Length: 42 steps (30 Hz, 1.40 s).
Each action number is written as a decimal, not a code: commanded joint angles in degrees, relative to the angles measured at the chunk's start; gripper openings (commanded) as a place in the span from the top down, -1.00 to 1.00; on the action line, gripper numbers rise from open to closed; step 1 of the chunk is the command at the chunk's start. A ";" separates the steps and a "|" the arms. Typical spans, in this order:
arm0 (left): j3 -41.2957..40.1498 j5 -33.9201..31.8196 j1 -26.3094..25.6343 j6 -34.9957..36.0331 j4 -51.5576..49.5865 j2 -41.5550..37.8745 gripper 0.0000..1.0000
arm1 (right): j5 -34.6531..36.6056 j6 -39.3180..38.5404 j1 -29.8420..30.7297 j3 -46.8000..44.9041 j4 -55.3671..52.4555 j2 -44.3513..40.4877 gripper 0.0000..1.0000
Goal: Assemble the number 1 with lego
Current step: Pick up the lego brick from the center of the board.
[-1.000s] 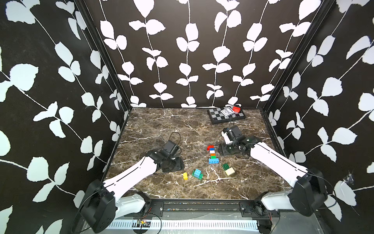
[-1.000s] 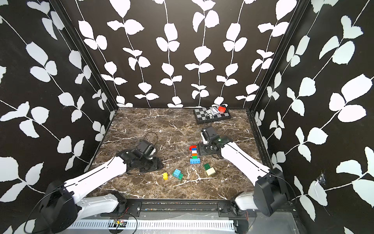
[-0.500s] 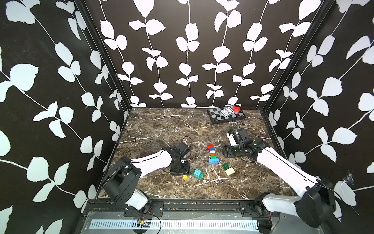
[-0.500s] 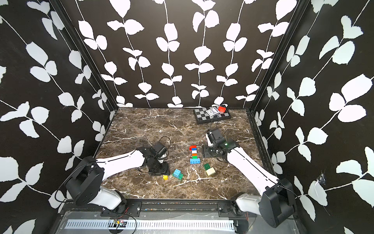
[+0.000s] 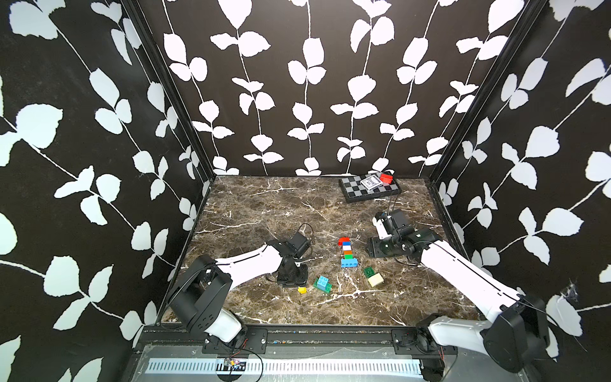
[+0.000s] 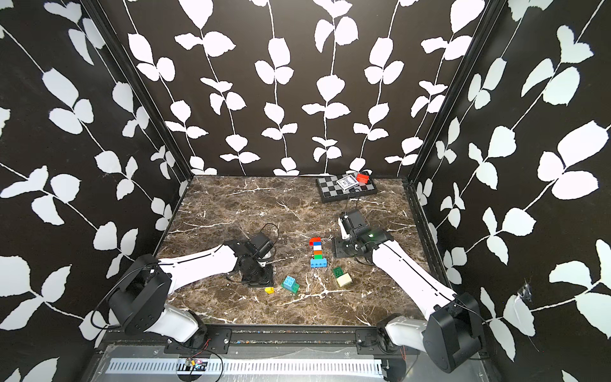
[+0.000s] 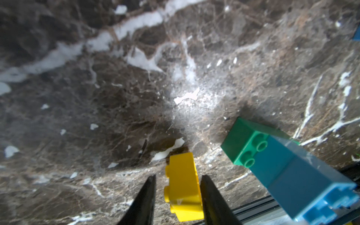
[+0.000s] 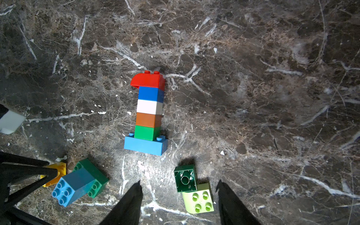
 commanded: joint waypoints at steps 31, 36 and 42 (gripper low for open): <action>1.18 -13.97 -0.31 7.72 3.65 -14.55 1.00 | -1.99 -0.33 -0.68 -0.63 -1.04 -3.40 -0.18; 1.71 -17.66 -0.35 14.27 9.14 -17.51 1.00 | -7.73 -0.92 -0.67 0.77 -0.24 -3.91 -0.17; -0.21 -18.37 -0.30 28.16 20.30 -21.38 1.00 | -17.89 -1.57 -0.65 6.63 -3.59 -0.97 -0.17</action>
